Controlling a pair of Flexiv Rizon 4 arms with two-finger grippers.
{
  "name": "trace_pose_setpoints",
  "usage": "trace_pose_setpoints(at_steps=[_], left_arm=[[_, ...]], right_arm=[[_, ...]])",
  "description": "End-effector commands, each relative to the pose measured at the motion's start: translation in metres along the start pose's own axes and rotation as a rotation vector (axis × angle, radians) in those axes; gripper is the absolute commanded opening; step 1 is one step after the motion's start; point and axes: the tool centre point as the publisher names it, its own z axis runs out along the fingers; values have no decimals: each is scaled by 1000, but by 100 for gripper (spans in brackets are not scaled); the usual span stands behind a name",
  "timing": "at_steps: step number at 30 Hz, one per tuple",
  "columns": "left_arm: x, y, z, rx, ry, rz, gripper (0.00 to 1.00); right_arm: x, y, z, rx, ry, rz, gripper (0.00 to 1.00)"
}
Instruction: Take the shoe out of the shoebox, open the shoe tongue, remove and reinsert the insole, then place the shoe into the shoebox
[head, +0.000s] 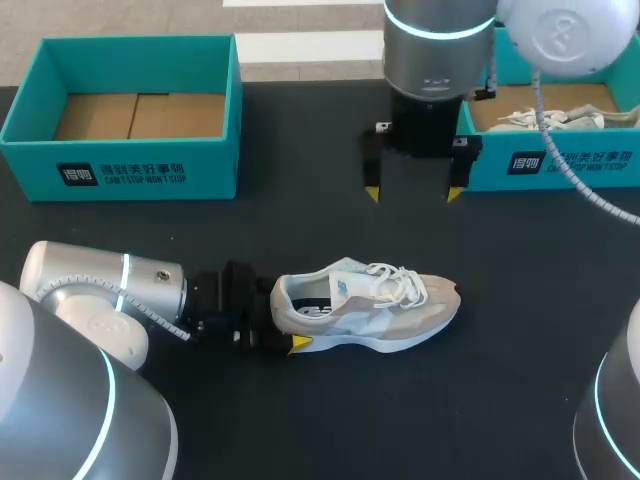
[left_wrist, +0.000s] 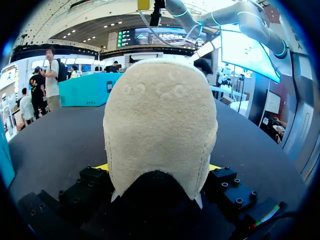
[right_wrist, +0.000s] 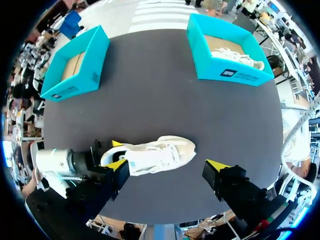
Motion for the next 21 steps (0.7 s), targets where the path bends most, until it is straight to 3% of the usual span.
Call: trace_pose_setpoints(at_steps=[1, 11, 16, 21], left_arm=[[-3, 5, 6, -3, 1, -1, 0], [-3, 5, 6, -3, 1, -1, 0], [-3, 5, 6, -3, 1, -1, 0], [-3, 5, 6, -3, 1, -1, 0]], right_arm=[[5, 7, 2, 16, -8, -1, 100], [5, 7, 2, 16, -8, -1, 100], [37, -13, 18, 8, -133, 12, 100], [65, -30, 41, -9, -175, 70, 100]])
